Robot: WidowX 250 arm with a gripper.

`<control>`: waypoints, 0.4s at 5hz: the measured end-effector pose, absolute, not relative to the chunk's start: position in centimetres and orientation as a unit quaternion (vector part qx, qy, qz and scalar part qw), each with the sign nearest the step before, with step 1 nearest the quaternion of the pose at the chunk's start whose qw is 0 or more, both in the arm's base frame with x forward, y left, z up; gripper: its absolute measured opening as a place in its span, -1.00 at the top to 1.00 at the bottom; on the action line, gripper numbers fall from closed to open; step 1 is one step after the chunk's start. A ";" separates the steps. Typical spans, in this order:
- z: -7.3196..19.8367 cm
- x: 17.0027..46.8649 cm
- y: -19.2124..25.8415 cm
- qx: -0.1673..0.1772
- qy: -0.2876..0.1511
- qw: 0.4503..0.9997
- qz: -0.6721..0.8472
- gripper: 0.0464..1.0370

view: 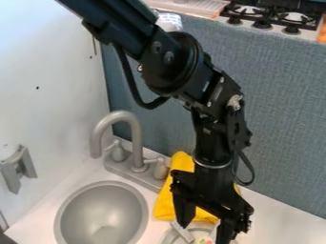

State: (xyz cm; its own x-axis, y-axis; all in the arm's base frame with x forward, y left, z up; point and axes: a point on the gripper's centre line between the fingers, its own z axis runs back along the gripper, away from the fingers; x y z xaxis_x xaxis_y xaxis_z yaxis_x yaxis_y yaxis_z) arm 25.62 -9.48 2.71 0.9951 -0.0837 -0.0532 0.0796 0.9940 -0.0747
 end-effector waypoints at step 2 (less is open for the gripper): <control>0.8 26.4 -8.4 0.001 0.013 0.999 -0.030 -0.93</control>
